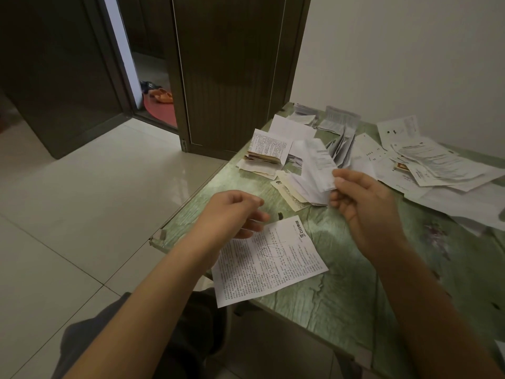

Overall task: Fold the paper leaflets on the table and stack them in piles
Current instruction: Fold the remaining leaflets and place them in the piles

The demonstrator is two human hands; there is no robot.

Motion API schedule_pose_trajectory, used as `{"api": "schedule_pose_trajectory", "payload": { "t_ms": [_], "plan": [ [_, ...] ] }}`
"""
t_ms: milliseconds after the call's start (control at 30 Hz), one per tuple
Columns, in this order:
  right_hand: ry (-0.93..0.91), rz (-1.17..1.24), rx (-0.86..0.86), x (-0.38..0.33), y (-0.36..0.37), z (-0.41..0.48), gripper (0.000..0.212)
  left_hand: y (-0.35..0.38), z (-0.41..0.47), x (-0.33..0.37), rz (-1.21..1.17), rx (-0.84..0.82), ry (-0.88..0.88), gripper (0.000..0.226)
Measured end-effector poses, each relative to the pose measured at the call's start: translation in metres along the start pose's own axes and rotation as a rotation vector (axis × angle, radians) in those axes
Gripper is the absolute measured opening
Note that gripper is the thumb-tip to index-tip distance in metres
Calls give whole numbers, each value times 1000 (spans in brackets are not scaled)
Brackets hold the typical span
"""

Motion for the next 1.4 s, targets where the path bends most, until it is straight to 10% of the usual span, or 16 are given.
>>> {"api": "schedule_pose_trajectory", "payload": {
  "t_ms": [267, 600, 1067, 1200, 1400],
  "plan": [
    [63, -463, -90, 20, 1, 1, 18, 2, 4, -4, 247, 24, 103, 5],
    [-124, -929, 3, 32, -7, 9, 21, 12, 3, -15, 960, -4, 189, 72],
    [-448, -683, 375, -7, -12, -1, 3, 3, 3, -6, 565, -150, 132, 10],
    [-522, -499, 132, -10, 5, -9, 24, -13, 3, 2, 166, -89, 31, 10],
    [-122, -371, -405, 11, 22, -16, 42, -10, 3, 3, -63, 43, 52, 7]
  ]
}}
Point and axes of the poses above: each hand's wrist, its own z-axis towards the middle knuckle, its own y-axis out of the palm, x = y × z, the point moved 4 cm from there along z, towards the middle knuckle, and after that the axes turned 4 degrees about x, right-handed, at the moved point
